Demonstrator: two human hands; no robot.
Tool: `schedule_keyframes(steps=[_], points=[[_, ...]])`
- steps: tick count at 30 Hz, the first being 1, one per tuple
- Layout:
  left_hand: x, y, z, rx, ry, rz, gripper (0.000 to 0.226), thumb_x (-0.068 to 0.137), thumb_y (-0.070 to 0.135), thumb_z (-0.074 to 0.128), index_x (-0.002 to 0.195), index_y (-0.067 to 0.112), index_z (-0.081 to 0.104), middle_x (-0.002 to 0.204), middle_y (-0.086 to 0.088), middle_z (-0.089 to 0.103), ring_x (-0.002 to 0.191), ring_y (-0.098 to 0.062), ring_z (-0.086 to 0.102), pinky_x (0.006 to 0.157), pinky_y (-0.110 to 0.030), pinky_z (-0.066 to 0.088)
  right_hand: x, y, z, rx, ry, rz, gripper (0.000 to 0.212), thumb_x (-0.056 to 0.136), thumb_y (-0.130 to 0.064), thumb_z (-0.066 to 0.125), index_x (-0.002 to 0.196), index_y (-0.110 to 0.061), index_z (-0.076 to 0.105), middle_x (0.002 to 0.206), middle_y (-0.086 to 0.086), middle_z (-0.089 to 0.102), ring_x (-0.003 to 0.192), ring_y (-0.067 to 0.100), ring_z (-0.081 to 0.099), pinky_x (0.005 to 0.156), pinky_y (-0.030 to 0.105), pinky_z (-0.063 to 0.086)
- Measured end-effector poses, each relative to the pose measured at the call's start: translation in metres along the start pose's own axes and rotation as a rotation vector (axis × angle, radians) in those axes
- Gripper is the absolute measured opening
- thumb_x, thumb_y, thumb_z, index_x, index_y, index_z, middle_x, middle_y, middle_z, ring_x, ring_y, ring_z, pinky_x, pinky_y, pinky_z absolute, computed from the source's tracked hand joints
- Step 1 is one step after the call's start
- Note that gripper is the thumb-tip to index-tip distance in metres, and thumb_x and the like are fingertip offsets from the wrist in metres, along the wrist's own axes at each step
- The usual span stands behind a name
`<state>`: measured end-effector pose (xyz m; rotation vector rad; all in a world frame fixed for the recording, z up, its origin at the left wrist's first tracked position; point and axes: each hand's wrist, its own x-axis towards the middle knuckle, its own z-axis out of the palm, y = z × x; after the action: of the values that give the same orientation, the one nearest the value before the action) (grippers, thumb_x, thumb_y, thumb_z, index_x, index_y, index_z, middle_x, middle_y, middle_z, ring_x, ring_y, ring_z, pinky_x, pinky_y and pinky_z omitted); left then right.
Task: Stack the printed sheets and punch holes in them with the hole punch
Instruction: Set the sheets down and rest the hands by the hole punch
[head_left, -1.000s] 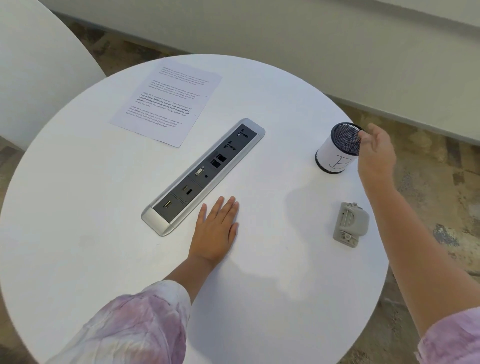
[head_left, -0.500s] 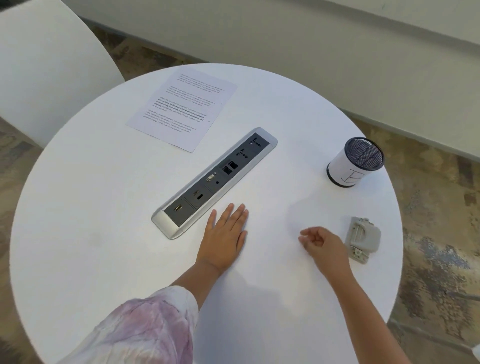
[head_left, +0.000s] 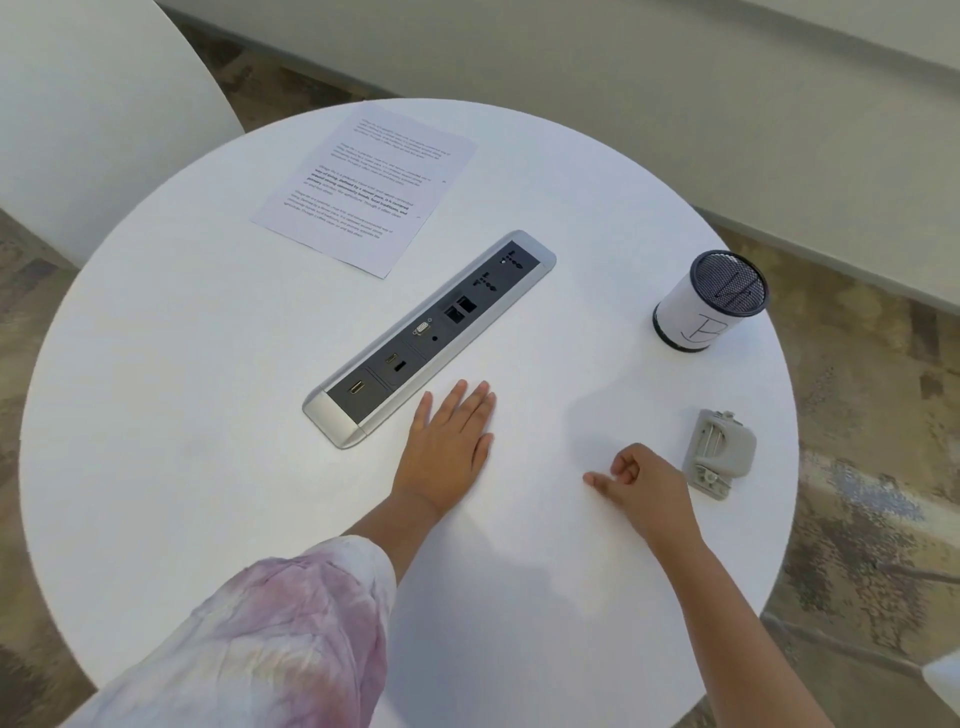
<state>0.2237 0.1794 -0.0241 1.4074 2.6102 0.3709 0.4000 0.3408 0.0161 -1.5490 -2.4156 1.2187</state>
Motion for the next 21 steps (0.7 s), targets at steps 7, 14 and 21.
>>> schedule_keyframes(steps=[7,14,21], points=[[0.0,0.0,0.0,-0.005,0.021,0.003,0.046,0.096,0.03,0.033,0.141,0.018,0.033,0.151,0.004,0.033,0.141,-0.019,0.024,0.114,-0.047,0.013,0.012,0.003,-0.005,0.378,-0.002,0.096,0.019,0.092,-0.019,0.053,0.076,-0.011,0.058,0.068,0.01,0.055,0.053,0.016,0.049,0.045,0.019,0.046],[0.0,-0.001,0.002,0.005,0.006,-0.006,0.047,0.097,0.032,0.029,0.143,0.02,0.029,0.153,0.006,0.028,0.143,-0.017,0.019,0.115,-0.045,0.01,0.003,0.002,-0.001,0.167,0.013,0.0,0.005,0.083,-0.016,0.064,0.08,-0.019,0.062,0.062,-0.008,0.056,0.055,0.007,0.052,0.048,0.01,0.038],[0.0,-0.001,0.0,-0.001,0.009,-0.009,0.047,0.097,0.032,0.029,0.142,0.019,0.03,0.152,0.006,0.029,0.142,-0.017,0.019,0.115,-0.045,0.009,-0.004,-0.012,0.012,0.053,0.075,-0.119,0.006,0.08,-0.013,0.068,0.086,-0.013,0.066,0.079,0.002,0.061,0.071,0.012,0.056,0.066,0.018,0.042]])
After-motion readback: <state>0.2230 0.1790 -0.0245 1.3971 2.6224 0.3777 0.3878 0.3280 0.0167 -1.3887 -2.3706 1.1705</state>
